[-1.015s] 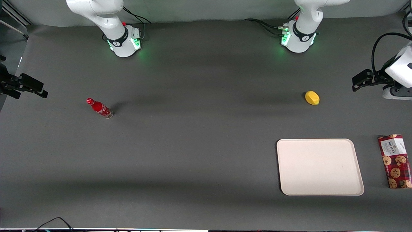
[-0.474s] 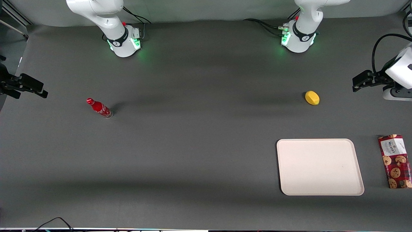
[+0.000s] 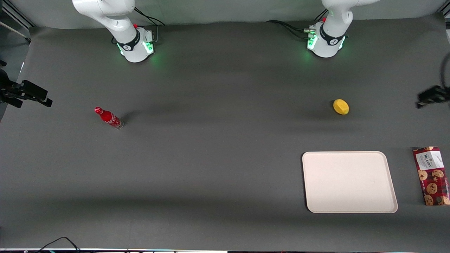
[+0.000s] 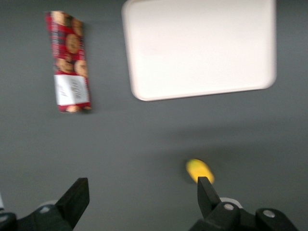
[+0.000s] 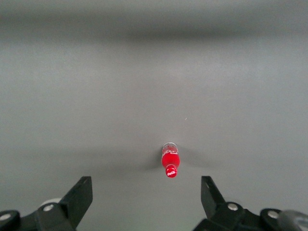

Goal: Place red cookie box on tray
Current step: 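Move the left gripper down over the red plaid cookie box, then lower the open left gripper around the cookie box and close it, then lift the cookie box with the left gripper and carry it toward the tray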

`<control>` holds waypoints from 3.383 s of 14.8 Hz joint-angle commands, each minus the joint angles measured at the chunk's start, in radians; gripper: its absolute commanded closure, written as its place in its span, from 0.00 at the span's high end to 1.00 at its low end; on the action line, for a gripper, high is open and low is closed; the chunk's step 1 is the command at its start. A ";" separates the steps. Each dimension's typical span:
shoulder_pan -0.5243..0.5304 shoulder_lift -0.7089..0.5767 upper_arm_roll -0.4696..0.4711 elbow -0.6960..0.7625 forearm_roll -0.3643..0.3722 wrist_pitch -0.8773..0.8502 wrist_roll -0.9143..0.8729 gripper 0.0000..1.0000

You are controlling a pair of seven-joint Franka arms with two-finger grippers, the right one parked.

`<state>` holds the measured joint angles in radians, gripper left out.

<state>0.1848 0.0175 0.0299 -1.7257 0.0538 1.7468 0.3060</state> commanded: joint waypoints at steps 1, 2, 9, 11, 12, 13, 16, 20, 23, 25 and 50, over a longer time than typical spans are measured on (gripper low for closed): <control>0.142 0.200 -0.007 0.124 -0.005 0.089 0.154 1.00; 0.172 0.261 -0.007 0.174 -0.005 0.101 0.169 1.00; 0.240 0.626 -0.008 0.360 -0.017 0.371 0.163 1.00; 0.275 0.668 -0.013 0.360 -0.075 0.401 0.174 1.00; 0.271 0.679 -0.013 0.360 -0.075 0.402 0.173 1.00; 0.269 0.693 -0.013 0.362 -0.075 0.404 0.174 1.00; 0.268 0.732 -0.015 0.364 -0.085 0.448 0.191 1.00; 0.263 0.789 -0.036 0.368 -0.085 0.551 0.202 1.00; 0.271 0.817 -0.039 0.368 -0.088 0.580 0.246 1.00; 0.275 0.832 -0.042 0.368 -0.104 0.580 0.246 1.00; 0.216 0.416 -0.053 0.382 -0.065 0.052 0.415 0.00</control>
<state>0.4174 0.6015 -0.0307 -1.3015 -0.0432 1.9526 0.7167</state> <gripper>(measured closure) 0.916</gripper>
